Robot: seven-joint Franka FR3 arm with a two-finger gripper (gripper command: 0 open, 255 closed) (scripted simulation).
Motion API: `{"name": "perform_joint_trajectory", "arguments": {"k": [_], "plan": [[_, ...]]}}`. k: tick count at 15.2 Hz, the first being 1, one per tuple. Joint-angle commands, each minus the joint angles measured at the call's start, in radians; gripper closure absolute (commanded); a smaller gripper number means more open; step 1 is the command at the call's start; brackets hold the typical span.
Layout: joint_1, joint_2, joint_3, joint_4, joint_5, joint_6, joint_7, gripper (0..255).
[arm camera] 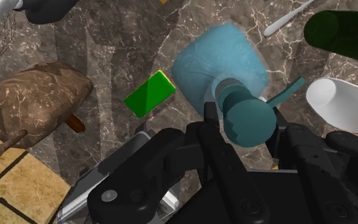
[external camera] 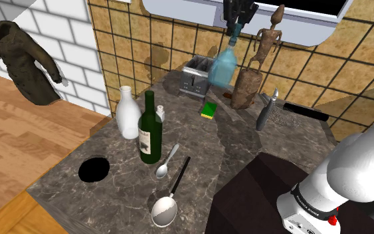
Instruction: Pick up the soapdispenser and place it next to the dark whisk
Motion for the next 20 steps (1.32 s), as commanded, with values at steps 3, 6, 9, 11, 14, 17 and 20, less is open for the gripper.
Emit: {"name": "perform_joint_trajectory", "arguments": {"k": [3,6,9,11,14,17,20], "plan": [[-0.033,-0.109,-0.047,-0.114,-0.005,0.001,-0.081,255],[-0.056,-0.178,-0.085,-0.182,-0.017,-0.003,-0.144,255],[-0.078,-0.239,-0.126,-0.238,-0.034,-0.011,-0.207,255],[-0.092,-0.275,-0.154,-0.268,-0.048,-0.017,-0.250,255],[-0.113,-0.323,-0.199,-0.304,-0.073,-0.029,-0.315,255],[-0.134,-0.361,-0.246,-0.330,-0.102,-0.041,-0.382,255],[-0.154,-0.392,-0.295,-0.345,-0.133,-0.054,-0.452,255]]}}
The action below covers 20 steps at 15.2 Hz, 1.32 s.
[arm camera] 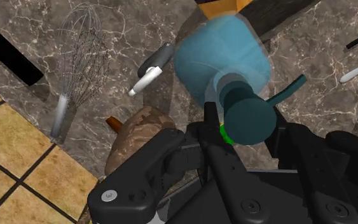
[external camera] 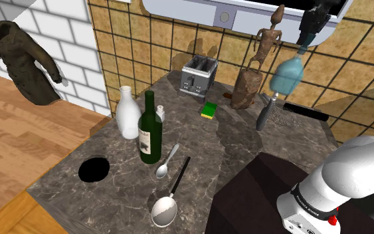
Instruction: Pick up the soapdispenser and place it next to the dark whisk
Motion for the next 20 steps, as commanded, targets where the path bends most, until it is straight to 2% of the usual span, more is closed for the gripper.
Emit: {"name": "perform_joint_trajectory", "arguments": {"k": [1,11,20], "plan": [[-0.014,-0.015,-0.038,-0.002,-0.023,-0.011,-0.053,255],[-0.067,-0.040,-0.226,0.031,-0.131,-0.043,-0.303,255],[-0.083,0.036,-0.443,0.154,-0.197,-0.051,-0.560,255]]}}
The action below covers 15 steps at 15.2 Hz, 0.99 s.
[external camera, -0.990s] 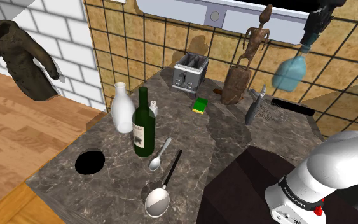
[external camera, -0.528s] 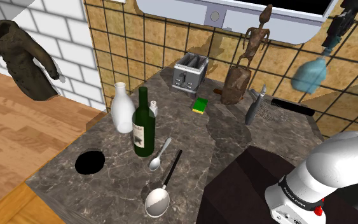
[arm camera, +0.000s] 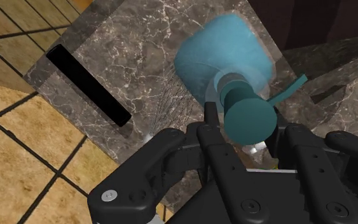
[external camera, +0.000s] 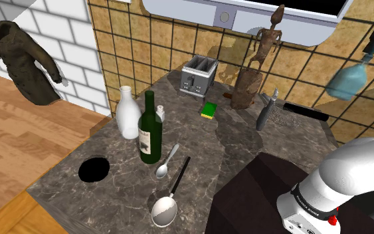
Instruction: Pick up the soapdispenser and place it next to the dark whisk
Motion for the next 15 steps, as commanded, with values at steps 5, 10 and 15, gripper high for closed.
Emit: {"name": "perform_joint_trajectory", "arguments": {"k": [5,10,15], "plan": [[-0.003,0.023,-0.086,-0.005,-0.018,0.045,-0.087,255],[-0.017,-0.016,-0.078,-0.104,-0.036,0.109,-0.069,255],[-0.029,-0.048,-0.077,-0.196,-0.052,0.171,-0.054,255]]}}
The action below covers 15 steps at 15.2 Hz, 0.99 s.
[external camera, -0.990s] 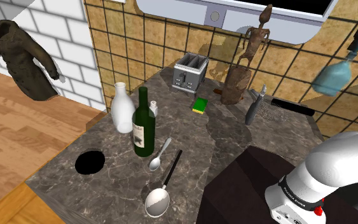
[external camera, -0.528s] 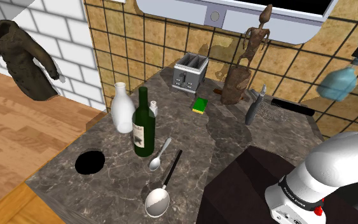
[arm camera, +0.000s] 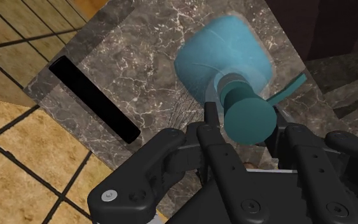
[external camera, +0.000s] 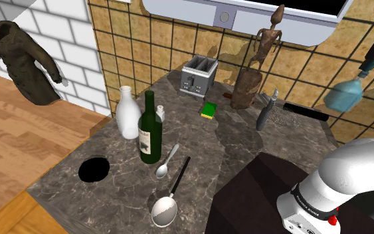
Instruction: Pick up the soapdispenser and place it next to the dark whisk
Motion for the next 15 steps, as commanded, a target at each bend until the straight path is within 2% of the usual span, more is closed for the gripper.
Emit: {"name": "perform_joint_trajectory", "arguments": {"k": [1,15], "plan": [[-0.005,-0.014,-0.001,-0.039,-0.008,0.028,0.004,255],[-0.030,-0.065,-0.027,-0.259,-0.048,0.202,0.029,255]]}}
